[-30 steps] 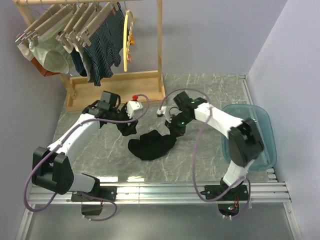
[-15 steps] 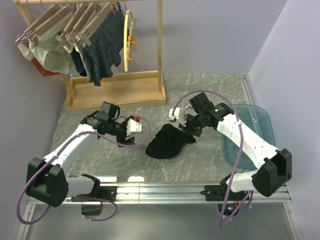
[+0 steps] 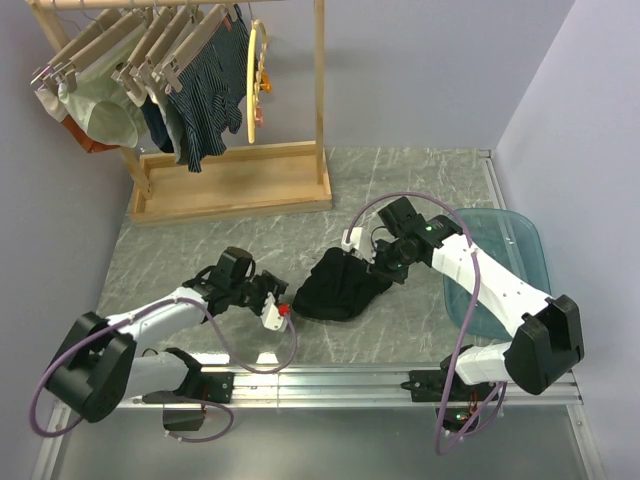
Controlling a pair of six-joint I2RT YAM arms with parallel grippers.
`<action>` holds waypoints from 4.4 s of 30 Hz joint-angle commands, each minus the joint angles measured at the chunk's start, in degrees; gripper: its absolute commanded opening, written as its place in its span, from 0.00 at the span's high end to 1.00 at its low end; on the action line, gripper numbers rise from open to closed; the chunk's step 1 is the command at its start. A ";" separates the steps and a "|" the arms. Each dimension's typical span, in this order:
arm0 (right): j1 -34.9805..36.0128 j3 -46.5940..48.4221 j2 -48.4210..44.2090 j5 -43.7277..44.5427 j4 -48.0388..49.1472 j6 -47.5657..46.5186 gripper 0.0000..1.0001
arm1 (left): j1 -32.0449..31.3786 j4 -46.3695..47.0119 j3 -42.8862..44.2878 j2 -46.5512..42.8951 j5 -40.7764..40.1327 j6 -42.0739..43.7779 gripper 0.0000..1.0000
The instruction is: Clip the underwear to the hanger
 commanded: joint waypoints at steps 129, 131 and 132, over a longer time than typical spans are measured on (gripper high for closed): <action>-7.29 12.67 26.25 -5.64 2.98 26.31 0.50 | 6.71 -21.21 30.33 14.46 -14.13 -49.22 0.23; -6.22 10.98 27.48 -4.86 4.99 26.84 0.55 | 3.53 -18.49 26.64 14.45 -15.26 -49.74 0.24; -5.87 10.11 28.18 -4.68 5.44 27.28 0.56 | 0.65 -17.61 25.67 15.23 -17.01 -50.53 0.25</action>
